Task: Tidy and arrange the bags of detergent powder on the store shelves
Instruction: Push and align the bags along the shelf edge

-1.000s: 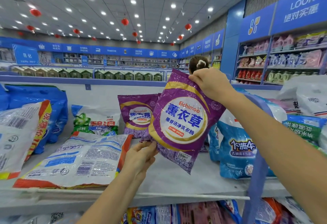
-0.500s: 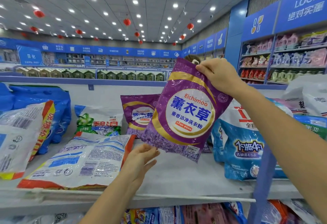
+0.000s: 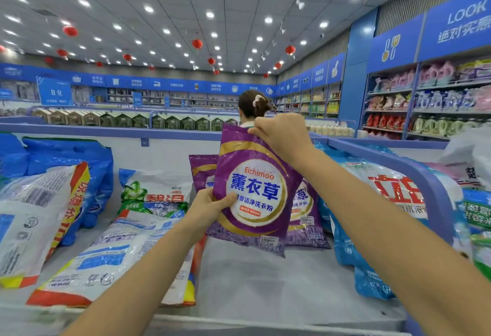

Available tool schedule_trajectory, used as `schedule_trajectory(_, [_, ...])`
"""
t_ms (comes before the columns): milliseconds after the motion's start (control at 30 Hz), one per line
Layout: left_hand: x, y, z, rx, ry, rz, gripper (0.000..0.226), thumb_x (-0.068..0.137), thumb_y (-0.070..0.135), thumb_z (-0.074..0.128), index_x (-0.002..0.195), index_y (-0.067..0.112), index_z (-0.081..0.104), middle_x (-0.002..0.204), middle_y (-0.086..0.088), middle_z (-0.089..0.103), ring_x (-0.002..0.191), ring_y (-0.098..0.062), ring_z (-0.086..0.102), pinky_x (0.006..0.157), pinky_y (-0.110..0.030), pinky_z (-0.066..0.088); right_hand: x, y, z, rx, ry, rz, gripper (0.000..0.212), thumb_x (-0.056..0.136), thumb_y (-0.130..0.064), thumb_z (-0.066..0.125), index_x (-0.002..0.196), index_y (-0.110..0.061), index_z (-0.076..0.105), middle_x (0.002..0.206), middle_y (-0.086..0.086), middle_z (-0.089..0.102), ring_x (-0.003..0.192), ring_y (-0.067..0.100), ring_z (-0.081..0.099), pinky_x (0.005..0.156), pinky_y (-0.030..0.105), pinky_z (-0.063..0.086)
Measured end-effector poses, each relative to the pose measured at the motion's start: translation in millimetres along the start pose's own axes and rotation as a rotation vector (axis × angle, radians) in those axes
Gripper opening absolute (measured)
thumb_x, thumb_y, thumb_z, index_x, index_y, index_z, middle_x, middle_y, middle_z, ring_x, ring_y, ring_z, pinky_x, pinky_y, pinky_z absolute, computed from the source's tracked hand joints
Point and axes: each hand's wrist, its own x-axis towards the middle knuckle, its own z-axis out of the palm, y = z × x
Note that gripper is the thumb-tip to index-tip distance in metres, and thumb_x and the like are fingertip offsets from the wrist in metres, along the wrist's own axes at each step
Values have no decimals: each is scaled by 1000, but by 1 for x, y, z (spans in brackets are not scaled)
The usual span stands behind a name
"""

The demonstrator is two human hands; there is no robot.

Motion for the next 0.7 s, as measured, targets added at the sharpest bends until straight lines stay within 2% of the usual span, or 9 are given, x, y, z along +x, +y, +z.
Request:
schedule_trajectory(67, [14, -5, -6, -40, 94, -11, 7, 86, 10, 65, 93, 11, 67, 101, -14, 72, 85, -25, 71, 74, -36, 59, -5, -2, 12, 112, 187, 113, 30, 89, -40, 58, 83, -12, 63, 60, 5, 61, 57, 25, 59, 56, 28, 33])
schedule_trajectory(133, [27, -8, -12, -111, 187, -48, 4, 88, 8, 63, 89, 7, 67, 97, -16, 70, 82, -27, 68, 76, -39, 58, -17, -2, 24, 283, 220, 287, 31, 93, -39, 52, 105, -12, 59, 90, 7, 65, 85, 24, 58, 72, 36, 41])
schedule_trajectory(233, [44, -17, -17, -132, 281, -78, 12, 89, 6, 61, 99, 0, 64, 92, -16, 68, 74, -23, 65, 72, -38, 57, -49, -7, 48, 603, 79, 641, 42, 94, -37, 51, 128, -13, 42, 124, 7, 50, 115, 22, 45, 94, 37, 38])
schedule_trajectory(333, [58, -28, -17, -244, 382, -132, 22, 91, 2, 57, 112, -5, 59, 105, -20, 63, 72, -24, 61, 78, -42, 52, -80, -22, 73, 1081, -151, 959, 58, 93, -37, 53, 139, -15, 25, 135, 10, 43, 122, 24, 44, 95, 34, 37])
schedule_trajectory(433, [72, -39, -20, -309, 448, -165, 27, 91, 5, 58, 117, -5, 57, 109, -19, 63, 78, -29, 63, 81, -44, 52, -94, -42, 94, 1270, -352, 980, 70, 93, -35, 55, 145, -19, 11, 134, 10, 46, 120, 23, 46, 94, 32, 37])
schedule_trajectory(533, [84, -48, -20, -299, 475, -146, 28, 92, 7, 57, 117, -5, 58, 115, -21, 63, 94, -32, 62, 89, -47, 51, -95, -56, 110, 1299, -375, 933, 80, 90, -30, 61, 147, -23, 6, 141, 6, 42, 122, 17, 44, 105, 36, 38])
schedule_trajectory(633, [87, -57, -18, -149, 495, -120, 21, 96, 13, 52, 106, -1, 63, 101, -18, 66, 90, -29, 61, 80, -37, 50, -101, -74, 124, 1240, -428, 909, 79, 94, -19, 55, 149, -18, -1, 150, 3, 29, 135, 17, 33, 108, 28, 27])
schedule_trajectory(700, [86, -60, -19, 5, 482, -106, 21, 99, 19, 47, 102, 5, 62, 89, -13, 65, 89, -30, 62, 75, -32, 46, -105, -89, 131, 1174, -411, 903, 71, 96, -17, 50, 149, -14, 2, 149, 4, 32, 135, 18, 32, 104, 20, 26])
